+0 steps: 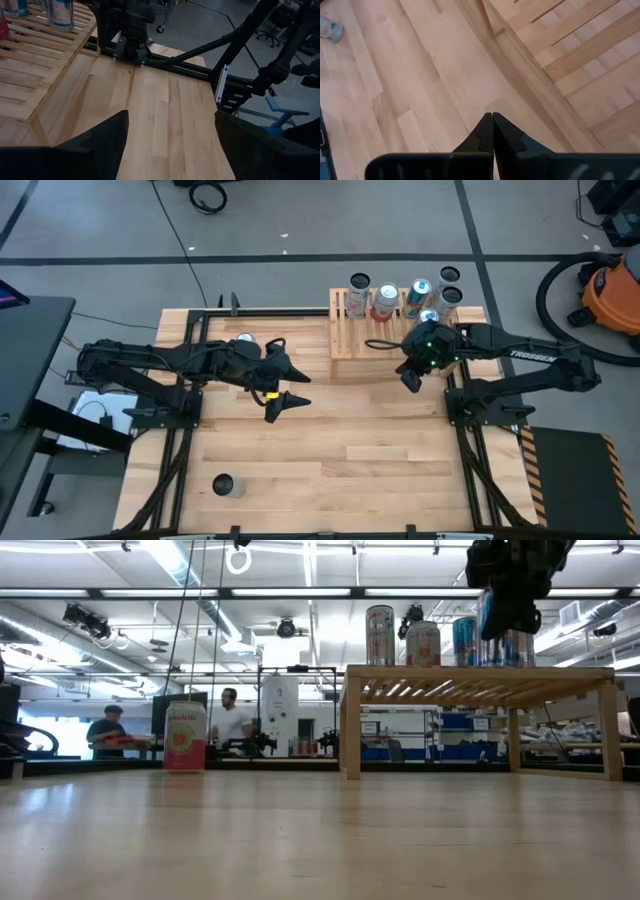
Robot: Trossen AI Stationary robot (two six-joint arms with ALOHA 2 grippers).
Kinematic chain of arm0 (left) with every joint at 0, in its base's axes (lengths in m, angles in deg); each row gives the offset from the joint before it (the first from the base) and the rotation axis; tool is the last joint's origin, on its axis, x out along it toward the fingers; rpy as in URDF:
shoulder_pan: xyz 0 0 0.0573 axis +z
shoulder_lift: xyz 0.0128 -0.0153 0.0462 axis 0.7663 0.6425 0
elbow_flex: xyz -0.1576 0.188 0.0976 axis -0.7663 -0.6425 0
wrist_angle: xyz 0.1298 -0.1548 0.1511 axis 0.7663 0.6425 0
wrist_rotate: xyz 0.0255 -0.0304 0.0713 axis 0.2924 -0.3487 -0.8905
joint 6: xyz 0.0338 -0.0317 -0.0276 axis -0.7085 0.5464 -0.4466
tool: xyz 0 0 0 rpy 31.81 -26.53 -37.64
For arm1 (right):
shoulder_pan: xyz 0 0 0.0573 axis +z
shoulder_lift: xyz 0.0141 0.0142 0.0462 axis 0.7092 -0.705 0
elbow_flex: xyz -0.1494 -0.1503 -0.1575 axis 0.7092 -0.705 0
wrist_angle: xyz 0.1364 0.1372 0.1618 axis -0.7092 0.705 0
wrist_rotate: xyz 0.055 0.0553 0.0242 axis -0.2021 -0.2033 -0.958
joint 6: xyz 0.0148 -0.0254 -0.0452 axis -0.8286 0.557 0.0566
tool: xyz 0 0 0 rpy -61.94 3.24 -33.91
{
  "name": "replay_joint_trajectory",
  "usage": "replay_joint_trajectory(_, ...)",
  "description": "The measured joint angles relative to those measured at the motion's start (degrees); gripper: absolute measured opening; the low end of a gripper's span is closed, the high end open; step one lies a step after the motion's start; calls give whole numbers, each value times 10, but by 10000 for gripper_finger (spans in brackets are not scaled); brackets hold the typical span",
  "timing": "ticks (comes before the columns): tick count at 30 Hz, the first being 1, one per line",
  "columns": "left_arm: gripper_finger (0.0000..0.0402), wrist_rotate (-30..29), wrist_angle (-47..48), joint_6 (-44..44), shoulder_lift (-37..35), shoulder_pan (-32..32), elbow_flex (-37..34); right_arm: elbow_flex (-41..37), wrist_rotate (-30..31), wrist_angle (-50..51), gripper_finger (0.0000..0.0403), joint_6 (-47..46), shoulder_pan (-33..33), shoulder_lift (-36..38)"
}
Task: Place canned beverage on shelf
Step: Put the pink-white soda can on the shelf aligned with the other pink-white soda can
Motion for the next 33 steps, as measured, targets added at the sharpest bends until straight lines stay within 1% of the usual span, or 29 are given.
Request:
replay_joint_trajectory(6,300,0,0,0,0,0,0,0,-2,0,5,7,-17,0)
replay_joint_trajectory(14,300,0,0,0,0,0,0,0,-38,-1,5,6,-23,0)
replay_joint_trajectory(18,300,0,0,0,0,0,0,3,-58,3,5,4,-16,4)
replay_joint_trajectory(22,300,0,0,0,0,0,0,42,-71,30,5,-3,7,15)
replay_joint_trajectory(27,300,0,0,0,0,0,0,97,-72,29,5,11,37,28)
replay_joint_trajectory(33,300,0,0,-1,0,6,0,147,-72,29,19,31,49,29)
